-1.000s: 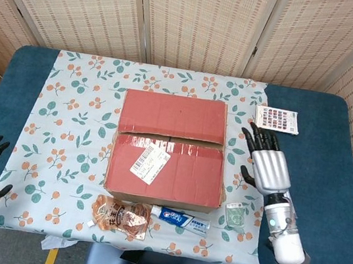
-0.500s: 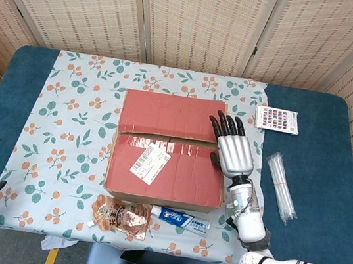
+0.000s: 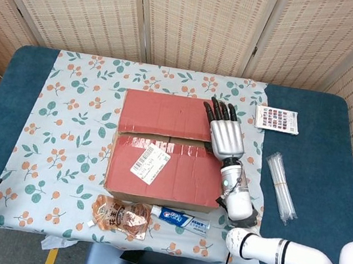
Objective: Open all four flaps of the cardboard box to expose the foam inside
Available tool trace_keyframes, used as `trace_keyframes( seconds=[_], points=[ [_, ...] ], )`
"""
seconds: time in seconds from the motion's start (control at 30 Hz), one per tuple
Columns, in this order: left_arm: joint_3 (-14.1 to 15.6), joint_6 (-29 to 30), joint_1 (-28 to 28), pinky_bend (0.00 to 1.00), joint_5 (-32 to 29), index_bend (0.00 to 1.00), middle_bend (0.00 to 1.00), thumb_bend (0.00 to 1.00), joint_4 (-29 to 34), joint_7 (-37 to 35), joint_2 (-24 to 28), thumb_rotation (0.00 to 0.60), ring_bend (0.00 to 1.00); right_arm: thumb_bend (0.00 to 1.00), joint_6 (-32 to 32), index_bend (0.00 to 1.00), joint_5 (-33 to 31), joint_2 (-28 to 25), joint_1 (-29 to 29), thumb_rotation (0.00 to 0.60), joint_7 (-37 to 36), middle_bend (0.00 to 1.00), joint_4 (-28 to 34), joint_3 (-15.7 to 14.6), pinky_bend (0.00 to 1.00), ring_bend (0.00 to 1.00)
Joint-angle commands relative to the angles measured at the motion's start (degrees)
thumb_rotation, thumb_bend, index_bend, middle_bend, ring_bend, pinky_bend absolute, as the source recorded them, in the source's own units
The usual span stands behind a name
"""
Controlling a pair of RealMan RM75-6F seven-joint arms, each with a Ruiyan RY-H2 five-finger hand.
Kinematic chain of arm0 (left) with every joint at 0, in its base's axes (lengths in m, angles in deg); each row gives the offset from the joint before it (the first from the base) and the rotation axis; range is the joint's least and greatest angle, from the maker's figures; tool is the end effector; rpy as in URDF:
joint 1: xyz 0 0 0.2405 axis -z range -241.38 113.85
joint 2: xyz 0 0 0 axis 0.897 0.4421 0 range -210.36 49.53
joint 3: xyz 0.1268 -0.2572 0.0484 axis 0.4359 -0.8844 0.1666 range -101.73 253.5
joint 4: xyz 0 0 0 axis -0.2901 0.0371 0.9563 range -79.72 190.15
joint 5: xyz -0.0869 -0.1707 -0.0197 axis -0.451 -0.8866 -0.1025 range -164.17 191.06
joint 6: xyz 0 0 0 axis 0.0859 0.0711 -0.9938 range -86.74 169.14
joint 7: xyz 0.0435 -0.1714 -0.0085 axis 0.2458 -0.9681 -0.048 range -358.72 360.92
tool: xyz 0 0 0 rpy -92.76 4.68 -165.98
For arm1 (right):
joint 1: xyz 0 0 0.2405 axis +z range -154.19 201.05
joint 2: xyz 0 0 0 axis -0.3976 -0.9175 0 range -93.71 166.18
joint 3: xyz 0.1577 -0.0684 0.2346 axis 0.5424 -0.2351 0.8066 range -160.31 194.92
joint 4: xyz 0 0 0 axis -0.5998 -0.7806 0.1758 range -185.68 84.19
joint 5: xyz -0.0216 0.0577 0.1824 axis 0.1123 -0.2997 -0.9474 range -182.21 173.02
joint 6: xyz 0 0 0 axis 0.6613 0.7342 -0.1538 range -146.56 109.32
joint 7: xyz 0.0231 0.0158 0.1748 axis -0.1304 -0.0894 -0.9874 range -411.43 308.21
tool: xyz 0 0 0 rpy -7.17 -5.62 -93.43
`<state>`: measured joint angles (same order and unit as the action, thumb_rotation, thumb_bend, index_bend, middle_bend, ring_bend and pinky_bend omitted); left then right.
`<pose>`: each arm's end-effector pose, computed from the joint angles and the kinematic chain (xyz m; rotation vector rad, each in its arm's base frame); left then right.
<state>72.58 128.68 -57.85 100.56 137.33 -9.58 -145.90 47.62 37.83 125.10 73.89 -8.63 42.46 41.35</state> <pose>-0.3538 0.2254 0.2064 -1.3620 -0.8673 -0.9900 -0.0924 -0.4417 0.0462 1.5890 -0.8611 0.9587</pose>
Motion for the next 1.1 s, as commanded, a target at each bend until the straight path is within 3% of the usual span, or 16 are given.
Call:
trace_keyframes(
  seconds=[0.03,0.3,0.57,0.9,1.1],
  points=[
    [-0.3,0.1,-0.1,0.00,-0.4,0.00,0.05,0.29,-0.3,-1.5,0.3,0.600,0.02,0.41,-0.4,0.00,-0.2,-0.4,0.8,0.600,-1.4,0.00,-0.5,1.2,0.00,0.00],
    [-0.9,-2.1,0.6,0.00,-2.1,0.00,0.05,0.29,-1.3,-3.5,0.3,0.600,0.02,0.41,-4.3,0.00,-5.3,-2.7,4.7,0.600,-3.6,0.00,-5.0,6.3,0.00,0.00],
    [-1.5,-4.3,1.2,0.00,-3.4,0.00,0.05,0.29,-2.4,-9.4,1.4,0.600,0.02,0.41,-13.1,0.00,-9.5,-1.3,11.1,0.600,-11.5,0.00,-19.3,11.2,0.00,0.00],
    [-2.7,-9.1,2.3,0.00,-7.4,0.00,0.05,0.29,-5.1,-12.5,1.3,0.600,0.02,0.41,-26.0,0.00,-11.2,3.6,18.3,0.600,-19.9,0.00,-43.5,11.3,0.00,0.00],
    [-3.0,-10.3,2.5,0.00,-8.6,0.00,0.05,0.29,-5.6,-11.9,1.1,0.600,0.02,0.41,-27.8,0.00,-7.2,3.9,18.4,0.600,-24.2,0.00,-45.9,9.5,0.00,0.00]
  ],
)
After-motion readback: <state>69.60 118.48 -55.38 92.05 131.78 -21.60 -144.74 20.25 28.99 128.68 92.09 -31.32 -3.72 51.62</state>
